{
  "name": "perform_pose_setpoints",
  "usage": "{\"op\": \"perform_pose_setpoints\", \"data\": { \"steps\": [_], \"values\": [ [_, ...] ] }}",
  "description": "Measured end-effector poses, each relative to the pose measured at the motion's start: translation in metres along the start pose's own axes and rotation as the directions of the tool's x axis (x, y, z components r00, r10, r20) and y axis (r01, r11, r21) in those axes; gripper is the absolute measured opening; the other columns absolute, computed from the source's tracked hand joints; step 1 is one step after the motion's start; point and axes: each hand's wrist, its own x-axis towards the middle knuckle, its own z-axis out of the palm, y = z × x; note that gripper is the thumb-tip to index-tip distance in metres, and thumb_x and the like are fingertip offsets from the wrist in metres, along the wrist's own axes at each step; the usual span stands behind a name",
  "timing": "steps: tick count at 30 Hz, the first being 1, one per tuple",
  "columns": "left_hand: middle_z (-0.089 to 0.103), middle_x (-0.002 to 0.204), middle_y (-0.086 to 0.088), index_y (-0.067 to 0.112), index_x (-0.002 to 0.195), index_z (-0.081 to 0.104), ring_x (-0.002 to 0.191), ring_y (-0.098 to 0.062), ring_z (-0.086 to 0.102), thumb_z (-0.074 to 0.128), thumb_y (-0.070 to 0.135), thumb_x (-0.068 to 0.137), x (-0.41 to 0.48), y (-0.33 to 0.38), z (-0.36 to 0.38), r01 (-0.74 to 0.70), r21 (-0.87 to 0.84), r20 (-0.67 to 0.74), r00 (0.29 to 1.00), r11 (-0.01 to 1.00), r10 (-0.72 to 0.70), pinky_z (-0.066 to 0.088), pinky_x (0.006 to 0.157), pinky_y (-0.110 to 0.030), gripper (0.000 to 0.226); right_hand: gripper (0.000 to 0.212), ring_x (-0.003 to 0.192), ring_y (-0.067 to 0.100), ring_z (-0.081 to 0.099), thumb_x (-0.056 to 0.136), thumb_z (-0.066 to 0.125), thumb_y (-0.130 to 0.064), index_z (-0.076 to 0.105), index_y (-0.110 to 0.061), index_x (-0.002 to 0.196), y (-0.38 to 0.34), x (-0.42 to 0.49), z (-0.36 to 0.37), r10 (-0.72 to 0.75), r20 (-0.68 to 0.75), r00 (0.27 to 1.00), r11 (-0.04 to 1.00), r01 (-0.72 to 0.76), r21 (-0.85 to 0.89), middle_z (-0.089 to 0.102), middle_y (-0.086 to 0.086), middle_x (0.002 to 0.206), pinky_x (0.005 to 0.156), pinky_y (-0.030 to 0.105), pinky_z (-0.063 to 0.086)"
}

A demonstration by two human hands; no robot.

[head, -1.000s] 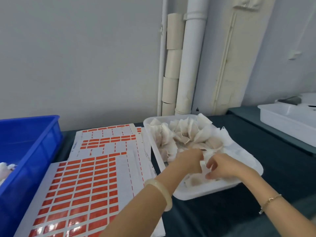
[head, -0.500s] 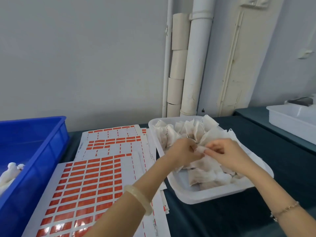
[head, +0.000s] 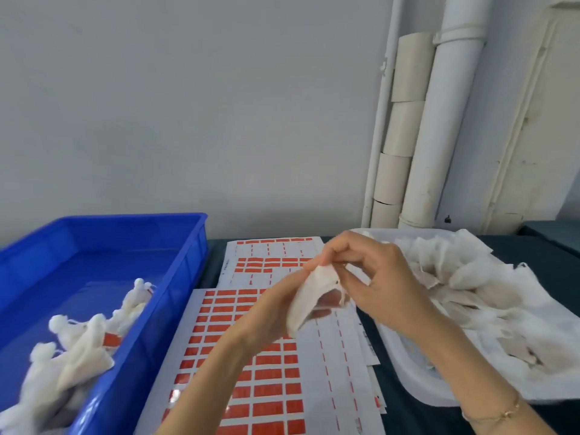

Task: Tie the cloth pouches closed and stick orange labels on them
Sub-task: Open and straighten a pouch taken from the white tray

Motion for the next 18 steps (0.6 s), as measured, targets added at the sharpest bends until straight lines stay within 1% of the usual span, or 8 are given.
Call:
{"op": "perform_pose_setpoints", "data": {
  "steps": [1, 3, 4, 6, 9, 12, 15, 18],
  "values": [
    [0.062, 0.117, -0.014, 0.011, 0.125, 0.053, 0.107, -0.03, 0.062, 0.047, 0.025, 0.1, -0.005, -0.004, -0.007, 0.038, 0.073, -0.044, 0.998, 0.997, -0.035, 0.046, 0.102, -0.048, 0.029, 0.009, 0.095, 0.004, 0.068, 0.089, 0.063, -0.009, 0.064, -0.015, 0.095, 0.0, 0.002, 0.011, -0.005, -0.002, 1.0, 1.0, 0.005, 0.029, 0.072, -0.014, 0.092, 0.086, 0.017, 0.05],
    [0.064, 0.103, -0.009, 0.014, 0.109, 0.06, 0.093, -0.02, 0.064, 0.052, 0.018, 0.098, -0.014, -0.017, -0.022, 0.087, 0.186, -0.193, 0.98, 0.979, -0.051, 0.054, 0.091, -0.036, 0.015, 0.016, 0.097, 0.002, 0.067, 0.086, 0.063, -0.024, 0.067, -0.017, 0.101, 0.004, 0.003, 0.033, -0.008, -0.039, 0.999, 0.999, 0.009, 0.037, 0.072, -0.016, 0.096, 0.088, 0.02, 0.052],
    [0.065, 0.097, -0.006, 0.018, 0.101, 0.064, 0.087, -0.018, 0.064, 0.054, 0.02, 0.095, -0.017, -0.023, -0.028, 0.079, 0.112, -0.235, 0.971, 0.991, -0.051, 0.055, 0.086, -0.033, 0.012, 0.02, 0.097, 0.002, 0.067, 0.084, 0.064, -0.027, 0.068, -0.018, 0.102, 0.009, 0.001, 0.043, 0.005, -0.078, 0.997, 0.999, -0.001, 0.042, 0.072, -0.016, 0.098, 0.088, 0.02, 0.053],
    [0.067, 0.087, -0.001, 0.026, 0.087, 0.071, 0.077, -0.015, 0.065, 0.062, 0.032, 0.086, -0.028, -0.034, -0.032, -0.014, -0.043, -0.207, 0.978, 0.999, 0.005, 0.055, 0.075, -0.028, 0.011, 0.023, 0.101, 0.002, 0.065, 0.082, 0.065, -0.03, 0.07, -0.021, 0.102, 0.023, -0.006, 0.064, 0.07, -0.189, 0.979, 0.996, -0.058, 0.065, 0.07, -0.016, 0.102, 0.087, 0.02, 0.053],
    [0.069, 0.092, -0.002, 0.023, 0.094, 0.069, 0.077, -0.016, 0.067, 0.068, 0.05, 0.076, -0.032, -0.052, -0.038, -0.069, 0.01, -0.424, 0.903, 0.998, 0.067, 0.052, 0.066, -0.022, 0.032, 0.024, 0.106, 0.002, 0.062, 0.086, 0.06, -0.032, 0.066, -0.026, 0.109, 0.05, -0.018, 0.094, 0.317, -0.283, 0.905, 0.933, -0.243, 0.267, 0.068, -0.02, 0.108, 0.088, 0.018, 0.052],
    [0.069, 0.093, 0.004, 0.022, 0.102, 0.064, 0.085, -0.016, 0.068, 0.06, 0.053, 0.074, -0.022, -0.072, -0.043, -0.032, 0.112, -0.623, 0.776, 0.993, 0.096, 0.052, 0.063, -0.017, 0.042, 0.034, 0.102, 0.0, 0.064, 0.082, 0.05, -0.046, 0.062, -0.033, 0.111, 0.076, -0.023, 0.118, 0.591, -0.111, 0.799, 0.731, -0.471, 0.494, 0.066, -0.022, 0.109, 0.083, 0.018, 0.054],
    [0.068, 0.089, 0.013, 0.027, 0.101, 0.061, 0.083, -0.001, 0.066, 0.055, 0.053, 0.076, -0.022, -0.083, -0.049, 0.032, 0.156, -0.682, 0.727, 0.987, 0.084, 0.05, 0.059, -0.01, 0.036, 0.028, 0.091, -0.006, 0.064, 0.073, 0.063, -0.048, 0.066, -0.034, 0.097, 0.093, -0.027, 0.131, 0.664, -0.122, 0.738, 0.691, -0.543, 0.478, 0.069, -0.029, 0.091, 0.064, 0.007, 0.05],
    [0.068, 0.094, 0.013, 0.028, 0.103, 0.061, 0.084, -0.001, 0.066, 0.053, 0.056, 0.076, -0.019, -0.087, -0.052, 0.038, 0.152, -0.693, 0.716, 0.988, 0.079, 0.05, 0.06, -0.01, 0.04, 0.01, 0.085, 0.002, 0.067, 0.078, 0.074, -0.031, 0.071, -0.03, 0.087, 0.107, -0.028, 0.138, 0.662, -0.204, 0.721, 0.723, -0.543, 0.426, 0.071, -0.023, 0.082, 0.063, 0.008, 0.05]
  ]
}}
